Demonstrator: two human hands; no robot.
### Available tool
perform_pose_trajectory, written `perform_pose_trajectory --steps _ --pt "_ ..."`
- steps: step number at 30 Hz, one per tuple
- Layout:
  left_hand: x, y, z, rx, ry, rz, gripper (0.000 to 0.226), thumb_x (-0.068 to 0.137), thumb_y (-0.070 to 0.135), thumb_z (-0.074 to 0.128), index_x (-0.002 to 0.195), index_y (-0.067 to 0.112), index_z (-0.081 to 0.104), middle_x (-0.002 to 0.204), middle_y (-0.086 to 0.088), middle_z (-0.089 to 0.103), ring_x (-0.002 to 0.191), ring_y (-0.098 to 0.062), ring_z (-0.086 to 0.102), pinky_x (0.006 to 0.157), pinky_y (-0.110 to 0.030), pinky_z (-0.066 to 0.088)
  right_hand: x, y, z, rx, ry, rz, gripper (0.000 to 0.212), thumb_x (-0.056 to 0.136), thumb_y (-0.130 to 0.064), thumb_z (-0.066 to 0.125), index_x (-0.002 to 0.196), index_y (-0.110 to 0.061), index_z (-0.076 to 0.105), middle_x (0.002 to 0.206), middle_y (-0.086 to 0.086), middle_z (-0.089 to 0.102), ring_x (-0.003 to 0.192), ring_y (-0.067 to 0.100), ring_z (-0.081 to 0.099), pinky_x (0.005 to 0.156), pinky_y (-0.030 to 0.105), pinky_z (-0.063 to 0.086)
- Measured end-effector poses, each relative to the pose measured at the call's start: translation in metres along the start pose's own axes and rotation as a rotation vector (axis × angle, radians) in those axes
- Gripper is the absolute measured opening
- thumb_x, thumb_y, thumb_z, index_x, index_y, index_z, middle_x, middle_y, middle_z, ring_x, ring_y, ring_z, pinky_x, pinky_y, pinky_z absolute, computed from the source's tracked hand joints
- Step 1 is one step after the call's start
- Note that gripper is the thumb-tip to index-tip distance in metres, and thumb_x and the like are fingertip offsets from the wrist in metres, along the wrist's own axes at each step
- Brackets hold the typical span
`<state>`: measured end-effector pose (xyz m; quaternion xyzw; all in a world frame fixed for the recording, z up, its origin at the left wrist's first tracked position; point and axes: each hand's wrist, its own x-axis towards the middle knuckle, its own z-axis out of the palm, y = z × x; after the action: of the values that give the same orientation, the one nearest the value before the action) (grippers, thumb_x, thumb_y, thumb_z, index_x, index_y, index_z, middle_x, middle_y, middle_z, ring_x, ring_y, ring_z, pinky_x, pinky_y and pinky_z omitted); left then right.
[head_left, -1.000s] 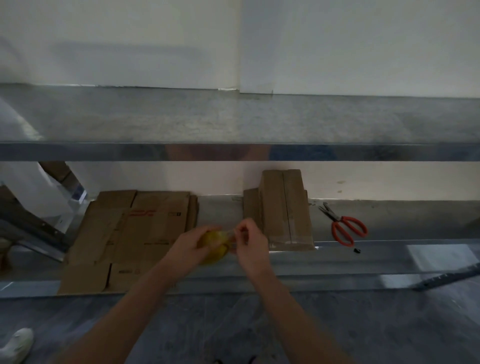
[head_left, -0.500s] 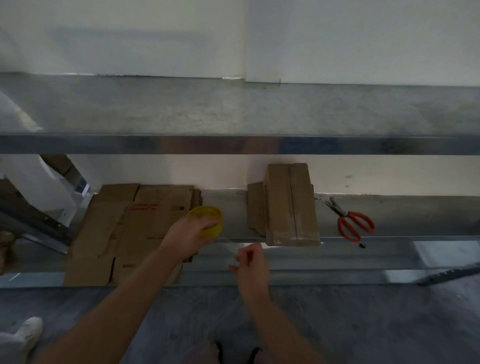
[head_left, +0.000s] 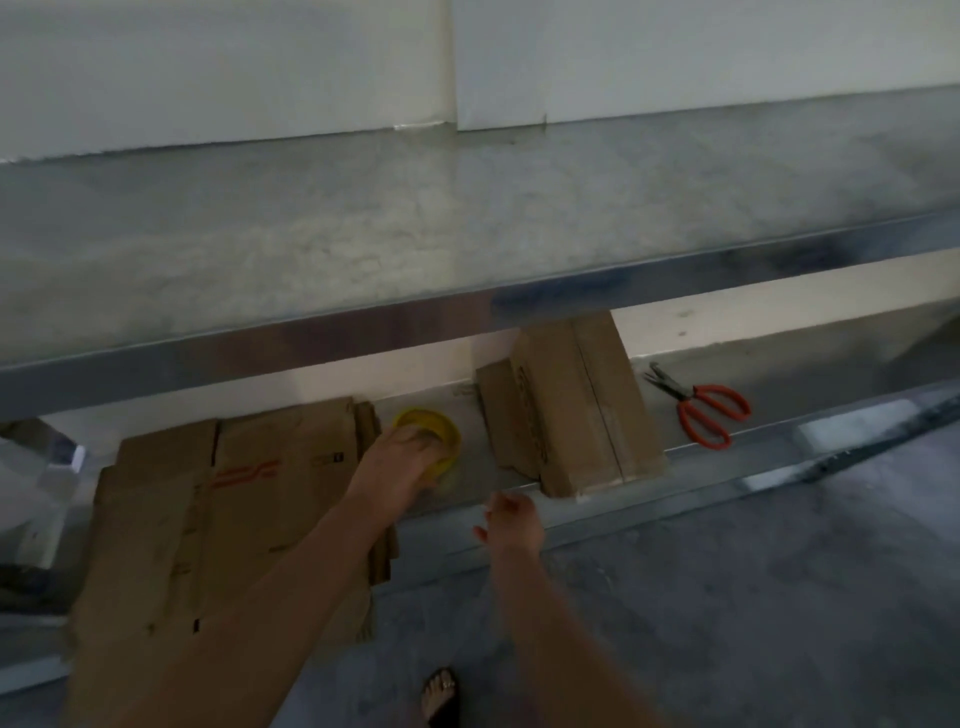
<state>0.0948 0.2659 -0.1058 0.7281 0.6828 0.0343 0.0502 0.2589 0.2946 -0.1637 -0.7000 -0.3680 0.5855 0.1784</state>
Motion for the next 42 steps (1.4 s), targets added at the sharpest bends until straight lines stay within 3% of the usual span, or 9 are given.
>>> perform_pose_trajectory --steps 4,9,14,23,30,32,35,39,42 --pt "-0.003 -0.004 0.014 -0.186 -0.010 -0.108 0.046 0.080 0.020 0.072 0.124 0.021 0.060 0.117 -0.003 0.066 0.108 -0.026 0.054 0.090 -0.033 0.043 0.013 0.010 0.006 -0.026 0.013 -0.020 0.022 0.100 -0.016 0.049 0.079 -0.013 0.055 0.084 0.012 0.069 0.070 0.023 0.068 0.080 0.052 0.058" --pt "-0.009 -0.007 0.025 -0.201 -0.137 -0.130 0.054 0.086 0.034 0.067 0.135 0.018 0.050 0.135 -0.004 0.048 0.124 -0.023 0.042 0.109 -0.031 0.030 -0.002 0.014 -0.004 -0.080 0.030 -0.084 0.021 0.095 -0.029 0.057 0.109 -0.016 0.047 0.113 0.012 0.065 0.103 0.030 0.063 0.092 0.044 0.052" --pt "-0.026 0.011 0.002 -0.198 0.036 -0.139 0.059 0.091 0.044 0.058 0.141 0.015 0.044 0.145 -0.005 0.042 0.135 -0.025 0.036 0.114 -0.034 0.025 -0.057 0.018 -0.041 -0.612 -0.072 -0.608 0.057 0.095 -0.049 0.051 0.141 -0.017 0.041 0.138 -0.002 0.047 0.130 0.019 0.043 0.103 0.031 0.041" --pt "-0.052 0.105 -0.039 -0.039 0.202 -0.154 0.070 0.098 0.054 0.016 0.135 0.007 0.052 0.143 -0.009 0.049 0.135 -0.029 0.042 0.112 -0.040 0.022 -0.101 -0.045 -0.138 -0.940 0.067 -1.370 0.056 0.095 -0.045 0.041 0.145 -0.019 0.045 0.152 0.007 0.043 0.146 0.029 0.030 0.116 0.050 0.028" --pt "-0.019 0.207 -0.022 -0.254 0.266 -0.353 0.062 0.094 0.051 0.030 0.146 0.017 0.037 0.148 -0.002 0.042 0.140 -0.022 0.034 0.117 -0.035 0.016 -0.026 -0.072 -0.241 -1.199 -0.043 -1.201 0.060 0.101 -0.048 0.035 0.155 -0.026 0.023 0.163 0.003 0.018 0.152 0.024 0.007 0.123 0.045 0.008" --pt "-0.012 0.224 -0.013 -0.339 0.277 -0.427 0.060 0.097 0.048 0.037 0.149 0.018 0.031 0.151 -0.001 0.037 0.140 -0.021 0.032 0.116 -0.033 0.016 -0.009 -0.071 -0.253 -1.180 -0.117 -1.121 0.059 0.101 -0.047 0.036 0.155 -0.030 0.018 0.163 0.001 0.017 0.151 0.022 0.010 0.122 0.044 0.019" --pt "-0.004 0.241 -0.005 -0.624 0.284 -0.596 0.064 0.097 0.042 0.048 0.152 0.028 0.018 0.154 0.004 0.029 0.139 -0.016 0.031 0.114 -0.029 0.024 0.001 -0.068 -0.253 -0.978 -0.265 -1.029 0.062 0.100 -0.037 0.047 0.155 -0.034 0.017 0.162 -0.001 0.021 0.144 0.022 0.031 0.113 0.041 0.038" --pt "0.010 0.256 -0.006 -0.949 0.323 -0.767 0.073 0.097 0.039 0.049 0.147 0.042 -0.004 0.137 0.021 0.031 0.118 0.002 0.042 0.088 0.001 0.029 -0.003 -0.061 -0.243 -0.578 -0.463 -0.865 0.071 0.097 -0.019 0.060 0.153 -0.037 0.020 0.162 -0.003 0.020 0.145 0.017 0.030 0.116 0.037 0.036" --pt "0.013 0.258 -0.007 -1.053 0.357 -0.792 0.075 0.095 0.036 0.056 0.149 0.040 0.004 0.136 0.021 0.036 0.104 0.012 0.048 0.084 0.003 0.034 -0.001 -0.062 -0.247 -0.335 -0.523 -0.767 0.073 0.091 -0.003 0.065 0.145 -0.039 0.032 0.154 -0.003 0.037 0.137 0.006 0.041 0.107 0.022 0.043"
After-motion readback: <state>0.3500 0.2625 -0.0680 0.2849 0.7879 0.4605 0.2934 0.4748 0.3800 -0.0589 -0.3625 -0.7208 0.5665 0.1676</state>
